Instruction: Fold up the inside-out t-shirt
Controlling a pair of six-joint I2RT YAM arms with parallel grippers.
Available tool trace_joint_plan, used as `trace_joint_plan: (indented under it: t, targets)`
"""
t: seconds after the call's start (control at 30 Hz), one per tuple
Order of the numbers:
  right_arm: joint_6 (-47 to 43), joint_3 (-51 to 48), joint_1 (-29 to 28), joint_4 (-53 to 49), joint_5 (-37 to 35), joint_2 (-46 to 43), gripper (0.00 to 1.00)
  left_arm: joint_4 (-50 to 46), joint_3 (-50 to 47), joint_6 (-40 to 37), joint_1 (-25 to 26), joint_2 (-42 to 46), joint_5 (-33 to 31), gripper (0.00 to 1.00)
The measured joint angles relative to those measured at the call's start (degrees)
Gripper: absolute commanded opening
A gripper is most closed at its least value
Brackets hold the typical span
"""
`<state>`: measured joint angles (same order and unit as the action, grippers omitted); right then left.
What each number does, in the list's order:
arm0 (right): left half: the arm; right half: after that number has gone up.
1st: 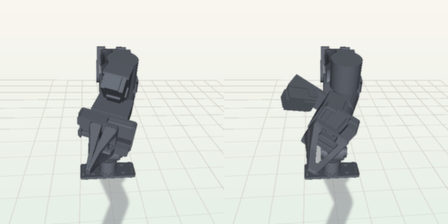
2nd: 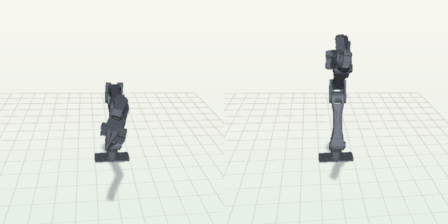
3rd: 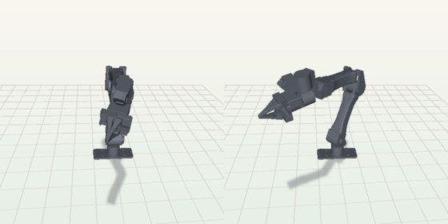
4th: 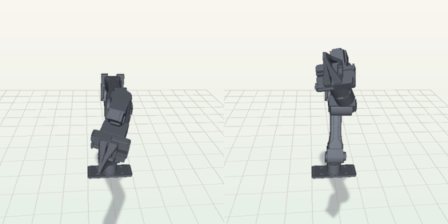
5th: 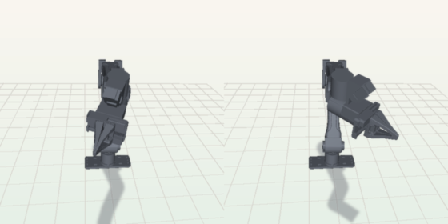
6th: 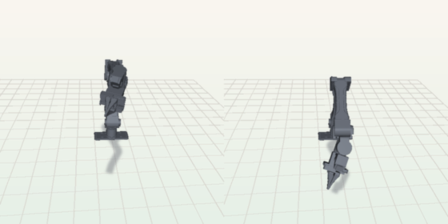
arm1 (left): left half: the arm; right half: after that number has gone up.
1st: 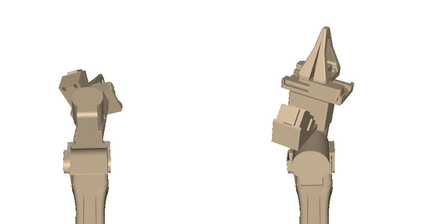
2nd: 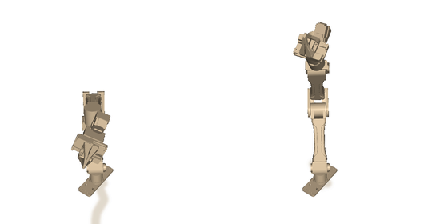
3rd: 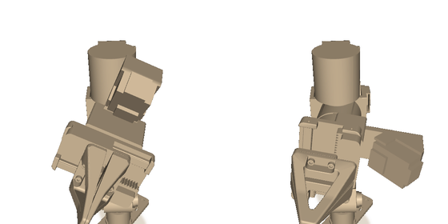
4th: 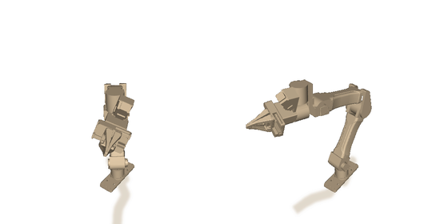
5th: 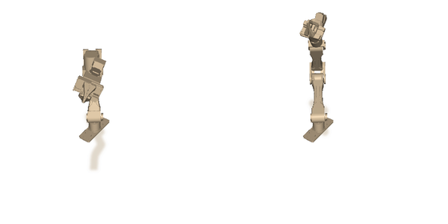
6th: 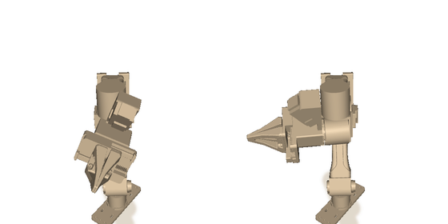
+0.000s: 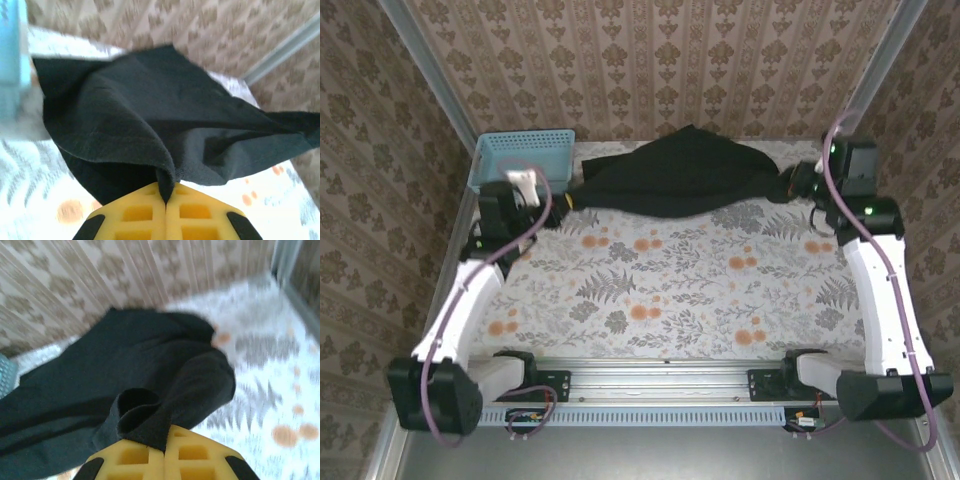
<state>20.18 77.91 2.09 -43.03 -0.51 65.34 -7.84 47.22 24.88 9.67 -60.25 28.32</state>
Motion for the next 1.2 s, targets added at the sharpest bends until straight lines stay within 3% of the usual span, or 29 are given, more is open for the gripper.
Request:
trace_joint_plan:
  t: [0.3,0.5,0.67,0.93,1.2]
  targets:
    - [13.8,-24.9,7.0,-7.0,2.3,-16.3,0.00,-8.4,-23.5,6.3,3.0,23.2,-5.8,0.00]
    - [21.7,-32.0,8.6,-11.6,2.5,-23.7,0.00,-20.3,-27.6,12.6,5.2,33.3,-9.6,0.00]
    - [26.4,-33.2,8.6,-15.6,0.5,-28.6,0.00,-27.5,-28.2,18.4,10.1,38.3,-14.5,0.00]
    - [25.7,-30.4,8.6,-16.6,-2.2,-29.6,0.00,-31.7,-27.8,22.8,16.7,36.9,-23.1,0.00]
    - [18.3,-21.5,5.2,-7.9,-1.6,-8.6,0.00,-23.7,-19.6,21.7,17.2,19.5,-29.1,0.01]
